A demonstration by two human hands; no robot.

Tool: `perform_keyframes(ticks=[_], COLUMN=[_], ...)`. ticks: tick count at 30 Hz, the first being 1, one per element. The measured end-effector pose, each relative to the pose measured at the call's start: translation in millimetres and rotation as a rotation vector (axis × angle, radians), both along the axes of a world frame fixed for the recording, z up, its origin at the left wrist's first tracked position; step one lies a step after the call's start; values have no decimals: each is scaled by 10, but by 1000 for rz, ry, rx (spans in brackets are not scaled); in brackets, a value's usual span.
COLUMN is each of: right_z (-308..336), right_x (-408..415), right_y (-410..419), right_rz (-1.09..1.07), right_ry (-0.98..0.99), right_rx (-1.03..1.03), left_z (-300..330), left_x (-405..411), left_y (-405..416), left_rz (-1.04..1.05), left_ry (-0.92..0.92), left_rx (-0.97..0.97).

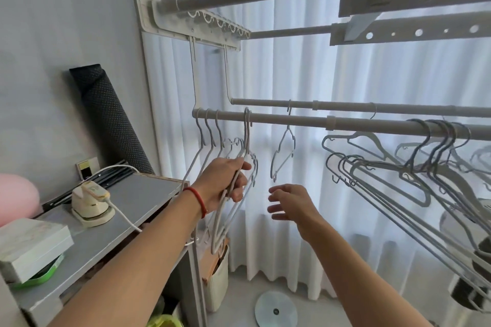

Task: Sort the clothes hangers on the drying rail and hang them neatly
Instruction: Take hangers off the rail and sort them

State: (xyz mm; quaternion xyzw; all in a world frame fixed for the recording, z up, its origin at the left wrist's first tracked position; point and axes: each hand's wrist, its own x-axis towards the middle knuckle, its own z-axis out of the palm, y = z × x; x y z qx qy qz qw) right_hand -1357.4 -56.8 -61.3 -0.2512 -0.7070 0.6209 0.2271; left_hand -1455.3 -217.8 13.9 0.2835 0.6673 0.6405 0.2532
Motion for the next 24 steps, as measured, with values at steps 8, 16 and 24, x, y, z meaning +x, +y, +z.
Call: perform_keyframes(ticks=[8,16,24], right_z=[169,242,237], right_x=[-264,-722,-990], right_y=[211,617,844], right_rz=[-181,-103,-1], right_ry=[-64,-106,-32], right_rx=[80,-211,-367], left_z=[64,67,346], left_x=[-55,-110,-21], left_y=[-123,-33,56], left_rz=[-61,88,446], left_ry=[77,253,1060], left_rx=[-161,-298,-586])
